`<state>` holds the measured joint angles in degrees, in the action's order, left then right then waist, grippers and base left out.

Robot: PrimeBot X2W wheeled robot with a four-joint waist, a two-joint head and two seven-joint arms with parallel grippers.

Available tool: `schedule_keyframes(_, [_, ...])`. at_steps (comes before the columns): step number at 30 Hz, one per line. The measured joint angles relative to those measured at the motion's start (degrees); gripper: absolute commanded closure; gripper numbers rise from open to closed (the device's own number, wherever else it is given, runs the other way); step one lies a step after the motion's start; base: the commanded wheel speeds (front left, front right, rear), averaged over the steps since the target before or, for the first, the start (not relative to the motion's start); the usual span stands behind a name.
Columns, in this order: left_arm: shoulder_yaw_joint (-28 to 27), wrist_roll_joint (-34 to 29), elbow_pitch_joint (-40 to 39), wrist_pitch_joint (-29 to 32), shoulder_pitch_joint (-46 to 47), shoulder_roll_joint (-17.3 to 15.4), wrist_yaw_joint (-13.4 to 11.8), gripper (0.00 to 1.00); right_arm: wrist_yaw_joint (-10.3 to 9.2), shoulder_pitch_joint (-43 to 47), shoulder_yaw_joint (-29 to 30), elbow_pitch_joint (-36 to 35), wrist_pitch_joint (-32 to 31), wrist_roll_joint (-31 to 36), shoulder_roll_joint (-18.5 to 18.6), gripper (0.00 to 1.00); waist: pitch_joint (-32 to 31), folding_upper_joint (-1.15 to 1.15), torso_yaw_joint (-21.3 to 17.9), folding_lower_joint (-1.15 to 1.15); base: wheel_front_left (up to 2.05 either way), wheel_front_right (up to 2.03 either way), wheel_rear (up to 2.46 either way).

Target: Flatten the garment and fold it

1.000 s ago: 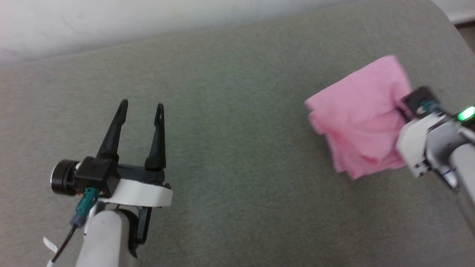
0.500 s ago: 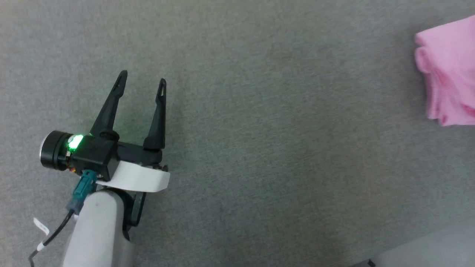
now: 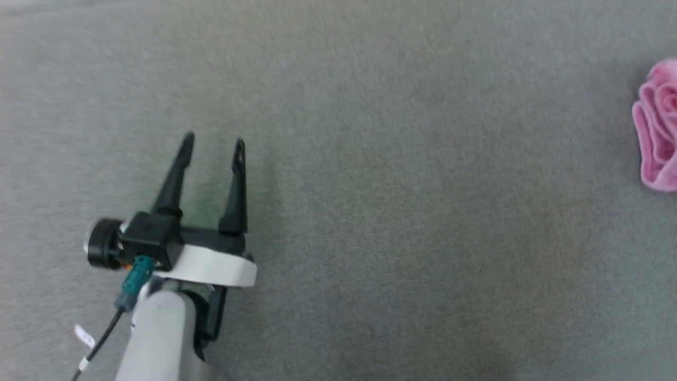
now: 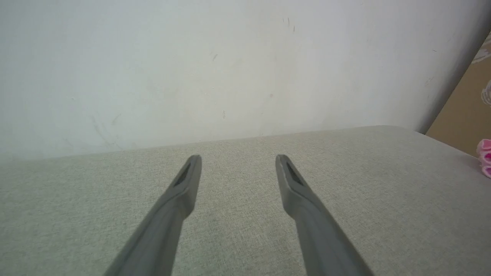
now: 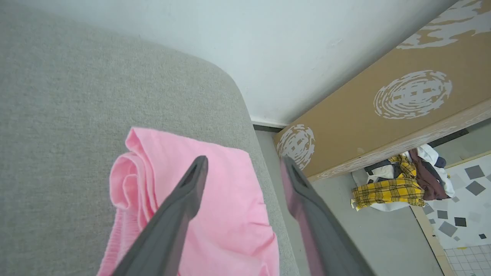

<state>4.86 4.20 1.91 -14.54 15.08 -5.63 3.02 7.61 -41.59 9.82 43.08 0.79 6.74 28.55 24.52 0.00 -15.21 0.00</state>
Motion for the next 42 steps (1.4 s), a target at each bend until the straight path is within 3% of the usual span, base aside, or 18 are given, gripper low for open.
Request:
schedule_keyframes(10, [-0.7, 4.54, 3.01, -0.19, -5.84, 1.8, -1.48, 0.0, -0.01, 16.08, -0.05, -23.15, 3.04, -13.07, -7.99, 0.0, -10.7, 0.0, 4.83, -0.01, 0.0, 0.0, 0.0])
schedule_keyframes(15, [-0.35, 5.73, 5.0, -0.19, -7.69, 2.14, -1.67, 0.0, -0.01, 26.49, -0.48, -36.71, 3.26, -15.92, -13.92, 0.0, -15.31, 0.0, 7.91, -0.02, 0.0, 0.0, 0.0])
schedule_keyframes(20, [0.05, 6.43, 6.45, -0.19, -8.64, 2.37, -1.77, 0.0, -0.01, 33.72, -2.88, -45.1, 3.28, -16.5, -18.63, 0.0, -18.97, 0.0, 11.21, -0.01, 0.0, 0.0, 0.0])
schedule_keyframes(27, [0.41, 6.98, 8.03, -0.19, -10.66, 2.45, -1.9, 0.0, -0.01, 40.7, -5.06, -47.98, 3.42, -17.0, -23.98, 0.0, -22.99, 0.0, 14.95, 0.0, 0.0, 0.0, 0.0])
schedule_keyframes(35, [0.97, 6.99, 8.75, -0.19, -12.48, 2.5, -1.88, 0.0, -0.02, 44.95, -4.89, -47.67, 4.38, -16.55, -25.28, 0.0, -25.76, 0.0, 17.65, 0.0, 0.0, 0.0, 0.0])
schedule_keyframes(42, [0.79, 7.45, 8.81, -0.19, -13.99, 2.59, -1.9, 0.0, -0.02, 45.91, -5.42, -46.47, 4.5, -16.46, -25.42, 0.0, -26.21, 0.0, 17.55, 0.0, 0.0, 0.0, 0.0])
